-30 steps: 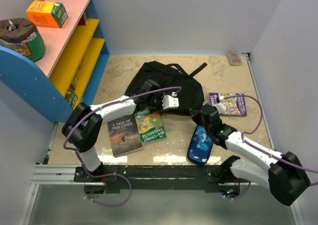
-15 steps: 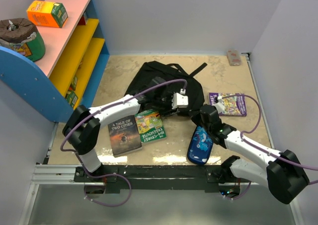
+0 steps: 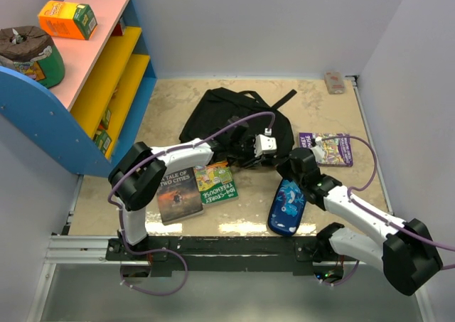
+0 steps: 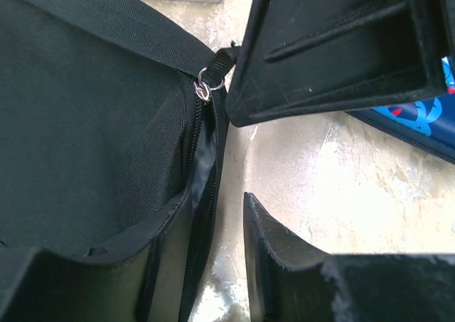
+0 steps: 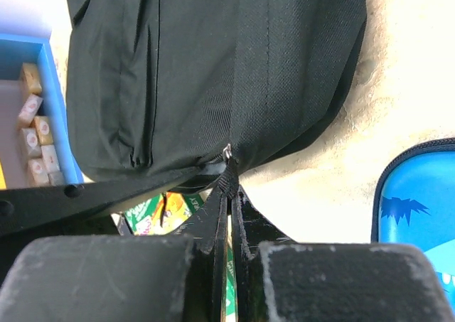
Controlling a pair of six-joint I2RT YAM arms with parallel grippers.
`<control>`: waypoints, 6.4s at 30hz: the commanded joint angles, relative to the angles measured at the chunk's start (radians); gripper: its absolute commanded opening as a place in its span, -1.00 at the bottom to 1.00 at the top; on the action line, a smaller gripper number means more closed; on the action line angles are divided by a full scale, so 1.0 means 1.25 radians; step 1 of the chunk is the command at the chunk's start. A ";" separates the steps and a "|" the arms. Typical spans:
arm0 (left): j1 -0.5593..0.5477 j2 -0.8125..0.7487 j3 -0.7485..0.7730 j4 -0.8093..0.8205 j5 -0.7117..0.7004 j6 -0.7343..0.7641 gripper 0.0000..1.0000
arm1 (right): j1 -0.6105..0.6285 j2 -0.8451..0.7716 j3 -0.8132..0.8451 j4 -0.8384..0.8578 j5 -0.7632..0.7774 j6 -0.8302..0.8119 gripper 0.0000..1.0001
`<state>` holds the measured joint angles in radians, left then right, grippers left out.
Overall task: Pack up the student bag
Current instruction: Unzip the student bag at the center of the board.
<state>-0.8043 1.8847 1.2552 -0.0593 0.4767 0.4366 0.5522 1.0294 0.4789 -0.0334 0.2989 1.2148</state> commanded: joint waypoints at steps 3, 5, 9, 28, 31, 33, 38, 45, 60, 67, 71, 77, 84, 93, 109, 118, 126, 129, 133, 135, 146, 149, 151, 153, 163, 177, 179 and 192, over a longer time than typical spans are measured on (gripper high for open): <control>-0.009 -0.049 0.056 -0.027 0.042 -0.020 -0.25 | -0.026 -0.003 0.041 -0.013 -0.035 0.017 -1.00; -0.011 -0.055 0.066 -0.097 0.081 -0.005 -0.30 | -0.028 0.000 0.040 -0.009 -0.042 0.017 -1.00; -0.031 -0.088 0.070 -0.206 0.150 0.068 -0.45 | -0.042 0.004 0.041 -0.010 -0.049 0.009 -1.00; -0.030 0.023 0.064 0.015 0.024 0.073 -0.07 | -0.059 -0.011 0.032 -0.003 -0.089 0.012 -1.00; -0.029 0.026 0.051 0.070 -0.013 0.069 -0.09 | -0.060 -0.010 0.030 0.001 -0.094 0.010 -1.00; -0.029 0.031 0.045 0.087 -0.027 0.073 -0.20 | -0.061 -0.005 0.030 0.006 -0.100 0.012 -1.00; -0.035 0.042 0.014 0.112 -0.021 0.084 -1.00 | -0.070 -0.001 0.035 0.006 -0.104 0.015 -1.00; -0.041 -0.001 -0.024 0.053 0.014 0.115 -1.00 | -0.120 0.017 0.048 0.014 -0.118 0.010 -1.00; -0.054 -0.098 -0.141 -0.003 -0.006 0.194 -1.00 | -0.212 0.102 0.119 0.029 -0.162 -0.042 -1.00; -0.050 -0.105 -0.008 0.019 -0.115 0.051 -0.60 | -0.211 0.094 0.070 0.045 -0.207 -0.032 -1.00; -0.051 -0.083 0.066 -0.013 -0.099 0.037 0.18 | -0.211 0.088 0.067 0.040 -0.211 -0.033 -1.00; -0.051 -0.020 0.088 0.028 -0.065 0.083 0.29 | -0.212 0.076 0.065 0.033 -0.216 -0.036 -1.00; -0.050 0.059 0.087 0.083 0.010 0.145 0.33 | -0.212 0.070 0.067 0.029 -0.232 -0.037 -1.00; -0.049 0.093 0.117 0.132 -0.038 0.150 0.43 | -0.212 0.064 0.062 0.029 -0.238 -0.038 -1.00; -0.050 0.110 0.109 0.157 -0.056 0.145 0.44 | -0.211 0.054 0.051 0.029 -0.238 -0.033 -1.00; -0.050 0.151 0.114 0.175 -0.021 0.138 -0.30 | -0.213 0.059 0.055 0.029 -0.201 -0.018 -1.00; -0.051 0.058 0.032 0.124 -0.022 0.162 -0.71 | -0.244 0.153 0.105 0.038 -0.186 -0.012 -1.00; -0.057 0.026 -0.008 0.103 -0.034 0.188 -0.82 | -0.264 0.186 0.128 0.039 -0.184 -0.020 -1.00; -0.087 -0.018 -0.068 0.061 -0.051 0.269 -0.85 | -0.307 0.186 0.144 0.029 -0.179 -0.038 -1.00; -0.096 -0.041 -0.097 0.049 -0.060 0.295 -0.86 | -0.323 0.184 0.157 0.029 -0.173 -0.057 -1.00; -0.101 -0.125 -0.161 -0.038 -0.086 0.331 -0.87 | -0.382 0.163 0.211 -0.089 -0.139 -0.146 -1.00; -0.101 -0.134 -0.186 -0.041 -0.089 0.350 -0.86 | -0.383 0.159 0.232 -0.106 -0.124 -0.163 -1.00; -0.100 -0.148 -0.199 -0.052 -0.088 0.371 -0.85 | -0.384 0.184 0.249 -0.107 -0.120 -0.173 -1.00; -0.100 -0.157 -0.209 -0.067 -0.083 0.395 -0.83 | -0.385 0.208 0.281 -0.103 -0.110 -0.184 -1.00; -0.100 -0.222 -0.232 -0.213 -0.092 0.512 -0.82 | -0.389 0.402 0.486 -0.132 -0.050 -0.250 -1.00; -0.081 -0.291 -0.155 -0.507 -0.088 0.651 -0.47 | -0.377 0.492 0.515 -0.007 -0.138 -0.249 -1.00; -0.079 -0.294 -0.148 -0.523 -0.088 0.640 -0.34 | -0.358 0.480 0.489 0.014 -0.157 -0.261 -1.00; -0.063 -0.152 0.141 -0.279 -0.191 -0.047 0.03 | -0.303 0.339 0.330 0.043 -0.179 -0.239 -1.00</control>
<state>-0.8967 1.6394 1.2999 -0.5785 0.2874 0.7563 0.1780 1.5230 0.9333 -0.0402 0.0540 0.9085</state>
